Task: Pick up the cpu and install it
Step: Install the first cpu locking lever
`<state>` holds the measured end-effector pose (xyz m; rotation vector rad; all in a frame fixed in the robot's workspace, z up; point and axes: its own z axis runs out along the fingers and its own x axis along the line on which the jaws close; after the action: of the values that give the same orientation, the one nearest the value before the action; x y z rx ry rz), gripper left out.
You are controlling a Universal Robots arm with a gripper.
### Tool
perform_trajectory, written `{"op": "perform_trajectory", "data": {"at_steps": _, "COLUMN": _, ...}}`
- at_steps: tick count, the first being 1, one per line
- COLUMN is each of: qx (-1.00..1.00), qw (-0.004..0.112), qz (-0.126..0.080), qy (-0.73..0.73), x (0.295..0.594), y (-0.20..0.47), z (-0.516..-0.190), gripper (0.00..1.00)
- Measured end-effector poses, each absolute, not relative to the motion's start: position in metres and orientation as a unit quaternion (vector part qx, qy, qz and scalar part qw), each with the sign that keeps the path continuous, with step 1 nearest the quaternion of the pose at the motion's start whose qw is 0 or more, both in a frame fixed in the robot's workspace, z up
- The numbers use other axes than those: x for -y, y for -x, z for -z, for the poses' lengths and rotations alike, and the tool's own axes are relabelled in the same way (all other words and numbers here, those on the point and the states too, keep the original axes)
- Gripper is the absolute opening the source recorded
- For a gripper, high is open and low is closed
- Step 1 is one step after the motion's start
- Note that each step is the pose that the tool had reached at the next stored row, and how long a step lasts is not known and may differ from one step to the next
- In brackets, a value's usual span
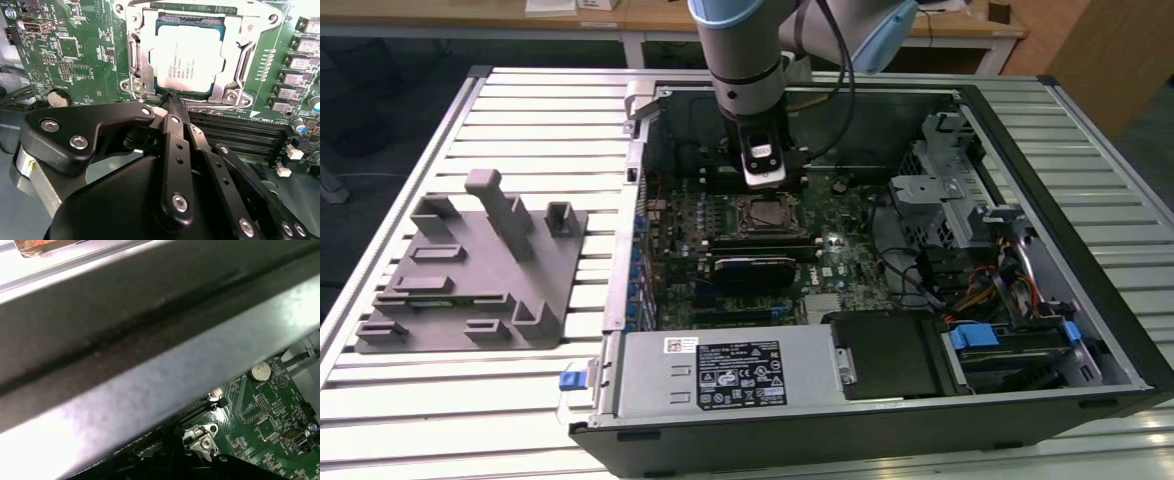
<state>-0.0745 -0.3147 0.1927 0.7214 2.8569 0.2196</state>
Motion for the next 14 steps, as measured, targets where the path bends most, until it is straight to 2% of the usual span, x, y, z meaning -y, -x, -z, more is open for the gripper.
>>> {"op": "perform_trajectory", "data": {"at_steps": 14, "qx": -0.962, "qw": 0.093, "qz": -0.076, "qy": -0.243, "x": 0.314, "y": 0.074, "z": -0.205, "gripper": 0.11}}
